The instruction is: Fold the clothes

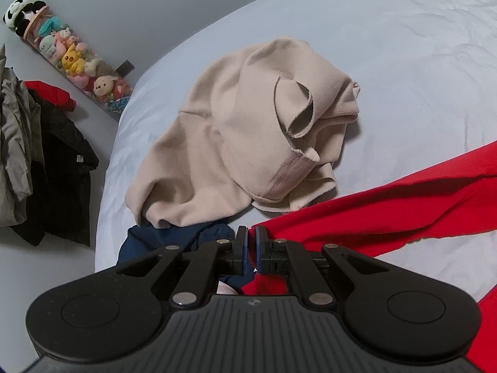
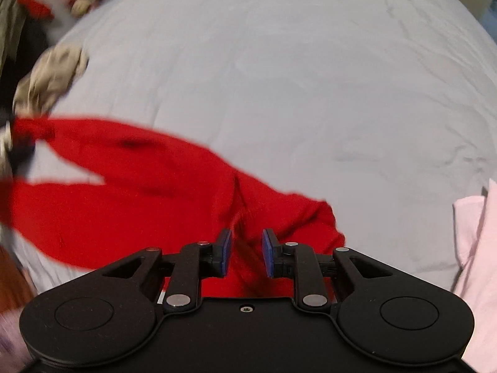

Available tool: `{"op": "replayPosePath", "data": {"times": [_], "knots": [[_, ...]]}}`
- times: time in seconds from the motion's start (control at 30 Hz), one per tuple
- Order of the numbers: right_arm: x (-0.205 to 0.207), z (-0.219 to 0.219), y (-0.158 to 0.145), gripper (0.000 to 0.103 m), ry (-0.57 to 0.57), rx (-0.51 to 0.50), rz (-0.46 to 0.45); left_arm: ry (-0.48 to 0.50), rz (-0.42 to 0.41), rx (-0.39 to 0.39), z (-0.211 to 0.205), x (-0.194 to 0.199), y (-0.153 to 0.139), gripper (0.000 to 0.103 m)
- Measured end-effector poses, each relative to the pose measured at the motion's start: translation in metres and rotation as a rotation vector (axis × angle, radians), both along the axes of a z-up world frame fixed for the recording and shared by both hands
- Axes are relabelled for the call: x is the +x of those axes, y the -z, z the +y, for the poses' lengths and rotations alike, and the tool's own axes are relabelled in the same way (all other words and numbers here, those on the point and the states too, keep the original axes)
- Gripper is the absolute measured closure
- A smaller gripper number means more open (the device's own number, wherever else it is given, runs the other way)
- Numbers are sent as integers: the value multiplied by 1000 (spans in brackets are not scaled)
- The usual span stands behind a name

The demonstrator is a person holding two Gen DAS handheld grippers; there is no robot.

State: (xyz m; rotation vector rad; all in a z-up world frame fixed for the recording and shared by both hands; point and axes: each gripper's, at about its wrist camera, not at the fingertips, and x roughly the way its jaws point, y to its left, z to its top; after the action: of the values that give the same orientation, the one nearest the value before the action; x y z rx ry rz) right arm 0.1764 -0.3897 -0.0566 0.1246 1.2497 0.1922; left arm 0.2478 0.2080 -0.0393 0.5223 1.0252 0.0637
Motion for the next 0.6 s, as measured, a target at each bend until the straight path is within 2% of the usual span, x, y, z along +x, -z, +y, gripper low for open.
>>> {"op": "replayPosePath", "data": {"times": [0.2, 0.3, 0.4, 0.43, 0.47, 0.6], "knots": [[38, 27, 24, 83, 30, -92, 106, 4, -9, -6, 1, -1, -5, 99], [37, 20, 36, 83, 52, -109, 164, 2, -6, -14, 3, -1, -7, 99], [44, 29, 52, 83, 59, -195, 224, 5, -7, -14, 3, 0, -7, 99], [43, 29, 56, 90, 65, -227, 242, 7, -8, -12, 2, -1, -7, 99], [41, 27, 57, 101, 77, -228, 243, 10, -8, -10, 1, -1, -6, 99], [33, 6, 38, 101, 157, -170, 175, 13, -4, -5, 2, -1, -4, 99]]}}
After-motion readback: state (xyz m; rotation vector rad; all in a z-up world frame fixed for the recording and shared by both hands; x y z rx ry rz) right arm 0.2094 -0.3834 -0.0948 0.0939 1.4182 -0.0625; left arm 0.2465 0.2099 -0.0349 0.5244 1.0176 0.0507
